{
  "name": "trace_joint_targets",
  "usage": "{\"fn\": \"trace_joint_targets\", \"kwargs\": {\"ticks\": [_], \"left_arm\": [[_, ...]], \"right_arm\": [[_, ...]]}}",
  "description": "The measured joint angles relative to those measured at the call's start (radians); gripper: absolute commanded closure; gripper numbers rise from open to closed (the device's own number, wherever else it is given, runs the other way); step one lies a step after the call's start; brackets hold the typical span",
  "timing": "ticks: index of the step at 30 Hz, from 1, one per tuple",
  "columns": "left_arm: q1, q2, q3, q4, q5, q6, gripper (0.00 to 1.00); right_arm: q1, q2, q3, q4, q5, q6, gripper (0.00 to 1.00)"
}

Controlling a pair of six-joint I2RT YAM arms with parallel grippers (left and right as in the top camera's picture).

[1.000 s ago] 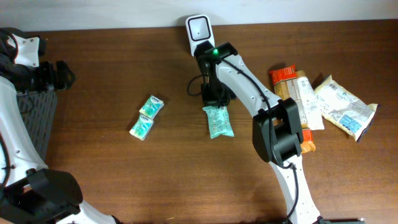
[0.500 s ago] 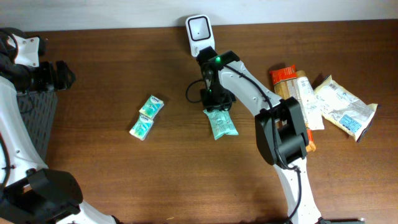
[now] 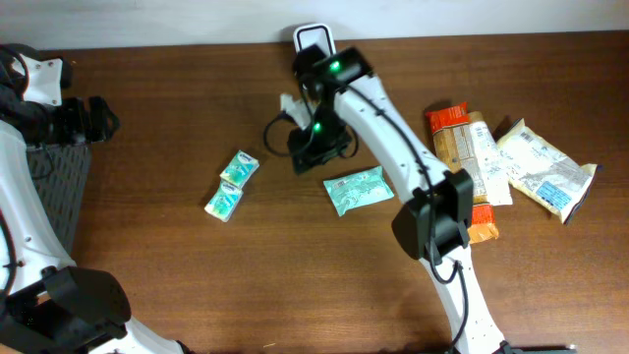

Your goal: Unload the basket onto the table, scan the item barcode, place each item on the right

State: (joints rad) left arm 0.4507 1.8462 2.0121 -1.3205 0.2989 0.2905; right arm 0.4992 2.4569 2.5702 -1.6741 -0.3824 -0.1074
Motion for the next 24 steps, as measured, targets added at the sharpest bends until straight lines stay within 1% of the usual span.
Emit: {"fn": "trace_joint_targets", "kwargs": {"ticks": [1, 4, 5, 8, 10, 11, 13, 14, 17, 19, 21, 23, 24], "left_arm": [[0.0, 0.0, 0.0, -0.001, 0.0, 0.0, 0.01], [0.0, 0.0, 0.0, 0.0, 0.0, 0.0, 0.01], [0.0, 0.0, 0.0, -0.001, 0.0, 0.0, 0.01], [0.0, 0.0, 0.0, 0.0, 0.0, 0.0, 0.01], [0.0, 0.0, 0.0, 0.0, 0.0, 0.0, 0.01], [0.0, 0.0, 0.0, -0.001, 0.0, 0.0, 0.01], [0.0, 0.0, 0.0, 0.0, 0.0, 0.0, 0.01], [0.0, 0.0, 0.0, 0.0, 0.0, 0.0, 0.01], [0.0, 0.0, 0.0, -0.001, 0.0, 0.0, 0.01], [0.0, 0.0, 0.0, 0.0, 0.0, 0.0, 0.01], [0.0, 0.0, 0.0, -0.001, 0.0, 0.0, 0.01], [0.0, 0.0, 0.0, 0.0, 0.0, 0.0, 0.01], [0.0, 0.0, 0.0, 0.0, 0.0, 0.0, 0.01]], "right_arm": [[-0.021, -0.006, 0.083, -0.018, 0.024, 0.019, 0.43], [-0.091, -0.023, 0.13, -0.019, 0.045, 0.045, 0.43], [-0.137, -0.023, 0.13, -0.019, 0.027, 0.051, 0.36], [-0.208, -0.032, 0.13, -0.019, -0.014, 0.06, 0.28], [-0.251, -0.078, 0.129, -0.019, -0.024, 0.059, 0.24], [-0.263, -0.114, 0.128, -0.019, -0.025, 0.058, 0.21], [-0.282, -0.212, 0.128, -0.019, -0.019, 0.058, 0.21], [-0.291, -0.312, 0.128, -0.018, -0.005, 0.059, 0.2], [-0.294, -0.507, 0.113, -0.019, 0.033, 0.06, 0.11], [-0.294, -0.584, 0.055, -0.019, 0.052, 0.058, 0.07], [-0.294, -0.6, -0.052, -0.018, 0.072, 0.059, 0.05], [-0.294, -0.569, -0.229, 0.006, 0.084, 0.058, 0.05], [-0.294, -0.554, -0.328, 0.07, 0.088, 0.058, 0.05]]}}
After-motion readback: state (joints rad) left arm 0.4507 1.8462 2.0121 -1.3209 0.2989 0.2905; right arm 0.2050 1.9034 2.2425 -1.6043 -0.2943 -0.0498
